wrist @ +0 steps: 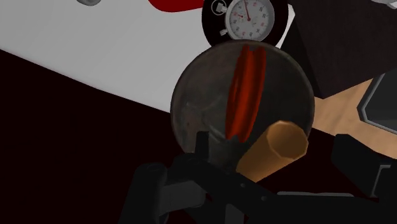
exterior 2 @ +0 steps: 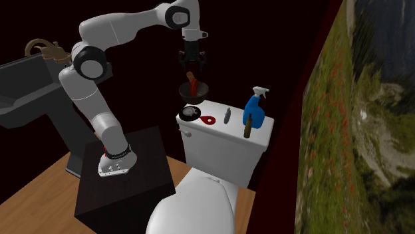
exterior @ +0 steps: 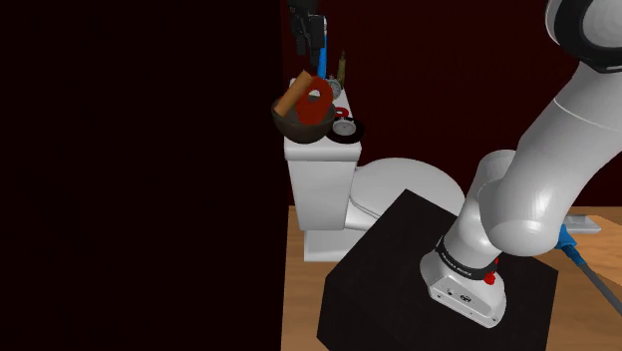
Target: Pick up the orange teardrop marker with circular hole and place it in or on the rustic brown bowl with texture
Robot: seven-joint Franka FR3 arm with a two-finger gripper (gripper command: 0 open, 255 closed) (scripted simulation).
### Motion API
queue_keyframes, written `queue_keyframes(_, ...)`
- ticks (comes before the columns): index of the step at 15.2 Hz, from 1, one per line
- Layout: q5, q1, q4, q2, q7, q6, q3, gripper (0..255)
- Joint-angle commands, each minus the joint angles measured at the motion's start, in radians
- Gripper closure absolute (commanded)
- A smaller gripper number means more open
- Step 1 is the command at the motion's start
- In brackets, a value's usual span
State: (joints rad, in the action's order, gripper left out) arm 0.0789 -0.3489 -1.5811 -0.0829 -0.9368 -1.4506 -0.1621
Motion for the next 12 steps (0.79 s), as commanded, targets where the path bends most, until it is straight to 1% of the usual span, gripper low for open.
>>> queue_keyframes(1,-0.002,-0.002,0.041,0.021,0.0,0.032,0.002,0)
queue_keyframes(4,-0.009,-0.002,0.206,0.076,-0.009,0.142,0.001,0)
queue_keyframes(12,-0.009,-0.004,0.206,0.076,-0.009,0.142,-0.001,0)
